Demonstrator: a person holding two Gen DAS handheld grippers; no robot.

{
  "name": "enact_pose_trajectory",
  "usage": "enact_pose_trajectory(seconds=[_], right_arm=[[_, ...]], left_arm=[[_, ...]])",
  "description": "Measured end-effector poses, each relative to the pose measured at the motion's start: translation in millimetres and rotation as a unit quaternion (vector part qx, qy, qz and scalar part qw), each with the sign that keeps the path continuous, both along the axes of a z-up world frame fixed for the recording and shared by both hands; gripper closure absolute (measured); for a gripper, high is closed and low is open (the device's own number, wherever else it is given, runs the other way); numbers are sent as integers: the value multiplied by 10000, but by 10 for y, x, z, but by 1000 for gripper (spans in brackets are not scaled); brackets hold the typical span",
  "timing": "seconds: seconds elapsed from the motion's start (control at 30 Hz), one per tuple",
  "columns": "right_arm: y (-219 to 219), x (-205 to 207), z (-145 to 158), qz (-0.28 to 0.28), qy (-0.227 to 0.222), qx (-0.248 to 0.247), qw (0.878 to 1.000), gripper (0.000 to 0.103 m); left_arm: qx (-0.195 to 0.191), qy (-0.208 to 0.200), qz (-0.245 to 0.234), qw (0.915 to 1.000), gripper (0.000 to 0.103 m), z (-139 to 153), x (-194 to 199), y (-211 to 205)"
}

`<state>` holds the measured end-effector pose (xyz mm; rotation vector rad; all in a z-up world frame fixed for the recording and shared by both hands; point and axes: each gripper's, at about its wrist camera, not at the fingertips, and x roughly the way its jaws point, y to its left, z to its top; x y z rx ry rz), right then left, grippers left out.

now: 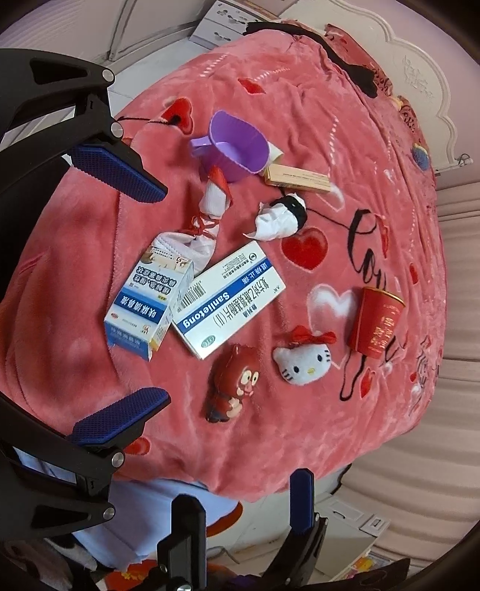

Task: Collect trash
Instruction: 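Reach the left tool to the white-and-blue medicine box and grasp it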

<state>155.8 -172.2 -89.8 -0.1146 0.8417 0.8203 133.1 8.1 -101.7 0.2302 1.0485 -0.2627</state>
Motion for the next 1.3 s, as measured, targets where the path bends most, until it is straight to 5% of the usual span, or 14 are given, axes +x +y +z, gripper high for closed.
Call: enact_pose_trajectory(seconds=[0.33,0.57,0.63,0.7,1.0,1.3], right_arm=[[-45,104,-126,93,184,115,9997,4],[-142,169,-174,105,253,220,9994,4],[-180,184,-196,89,289,282,9991,4],[-204,191,-212,89,313,327,9989,4],[-203,211,-325,158,372,306,9987,5],[-72,264,-462,195,431,165,9987,5]], left_arm=[[-228,505,742,9957,4,-271,194,95],[-789,895,1405,9829,5,-420,256,186],[-930,954,1496,9797,25,-434,250,197],[-951,1004,1545,9783,33,-436,255,202],[-797,1161,1058,9844,43,-431,211,162],[-760,1472,616,9843,42,-532,170,182]])
